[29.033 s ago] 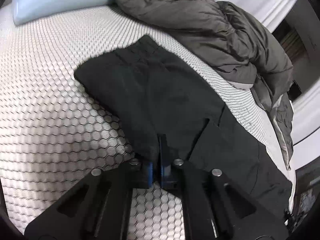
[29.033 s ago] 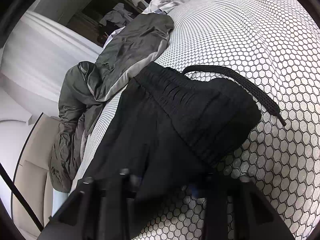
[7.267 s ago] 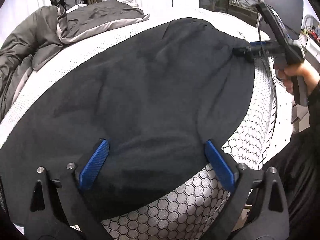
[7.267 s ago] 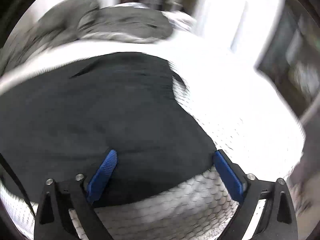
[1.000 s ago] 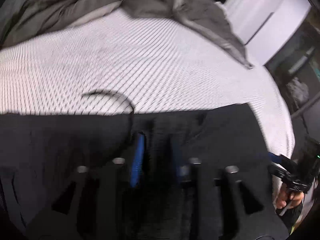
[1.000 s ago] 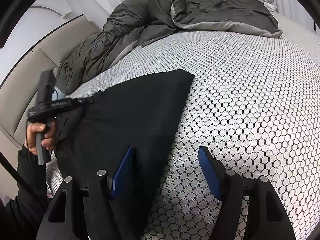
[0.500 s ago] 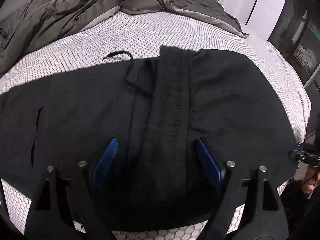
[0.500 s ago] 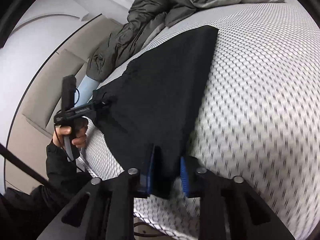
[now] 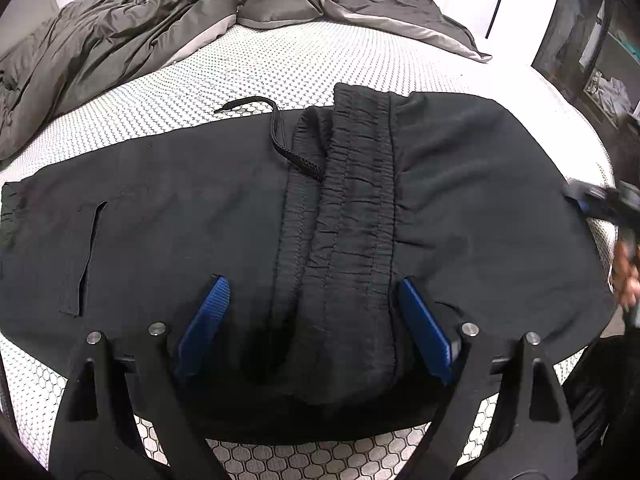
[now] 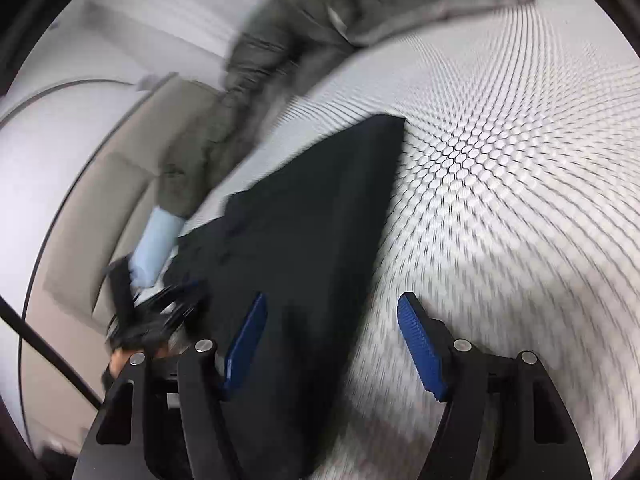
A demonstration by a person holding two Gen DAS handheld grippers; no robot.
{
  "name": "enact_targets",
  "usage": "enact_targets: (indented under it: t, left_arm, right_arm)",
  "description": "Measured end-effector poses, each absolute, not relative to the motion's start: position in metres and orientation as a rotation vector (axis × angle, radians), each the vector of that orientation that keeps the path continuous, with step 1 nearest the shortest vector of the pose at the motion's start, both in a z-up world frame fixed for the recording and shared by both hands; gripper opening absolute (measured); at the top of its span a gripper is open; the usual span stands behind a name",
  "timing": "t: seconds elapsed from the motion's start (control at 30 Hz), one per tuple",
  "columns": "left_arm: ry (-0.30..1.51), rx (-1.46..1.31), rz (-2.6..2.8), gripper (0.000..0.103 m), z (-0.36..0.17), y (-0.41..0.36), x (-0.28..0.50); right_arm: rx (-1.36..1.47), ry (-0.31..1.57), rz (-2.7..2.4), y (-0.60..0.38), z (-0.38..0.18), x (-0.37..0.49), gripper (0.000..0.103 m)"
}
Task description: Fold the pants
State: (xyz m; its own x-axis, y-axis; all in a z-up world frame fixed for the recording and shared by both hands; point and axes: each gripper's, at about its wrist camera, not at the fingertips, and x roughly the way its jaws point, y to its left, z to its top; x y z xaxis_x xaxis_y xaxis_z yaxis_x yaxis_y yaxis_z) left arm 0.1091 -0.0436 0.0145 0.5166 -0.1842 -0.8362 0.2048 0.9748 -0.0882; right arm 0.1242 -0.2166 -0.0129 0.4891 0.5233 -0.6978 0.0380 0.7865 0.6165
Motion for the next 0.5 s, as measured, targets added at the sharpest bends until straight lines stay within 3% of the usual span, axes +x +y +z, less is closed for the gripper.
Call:
enact_targets:
  t: [0.03, 0.1, 0.17, 0.27, 0.33, 0.43, 0.5]
  left_arm:
    - [1.000, 0.020, -0.231, 0.085, 0.014, -0.044, 0.109]
    - [0.997, 0.013, -0.219, 0.086, 0.014, -0.044, 0.111]
    - [0.999, 0.007, -0.209, 0.086, 0.010, -0.044, 0.115]
    - [0.996, 0.017, -0.206, 0.086, 0.008, -0.048, 0.117]
    - [0.994, 0.019, -0.200, 0.086, 0.010, -0.049, 0.118]
    - [0.987, 0.007, -0.202, 0.086, 0.016, -0.047, 0.117]
    - [0.974, 0.005, -0.216, 0.086, 0.021, -0.046, 0.114]
  right_arm:
    - [0.627, 1.048, 0.331, -0.214, -0.018, 0.135, 0.027]
    - [0.591, 1.087, 0.370, -0.206, -0.023, 0.170, 0.018]
    - [0.507, 1.044, 0.378, -0.201, -0.010, 0.196, 0.017]
    - [0.429, 1.023, 0.326, -0.207, -0.004, 0.234, 0.024]
    - [0.404, 1.068, 0.270, -0.218, -0.011, 0.240, 0.038]
    - [0.441, 1.068, 0.224, -0.231, -0.007, 0.225, 0.048]
    - [0.438, 1.073, 0.252, -0.229, 0.000, 0.203, 0.048]
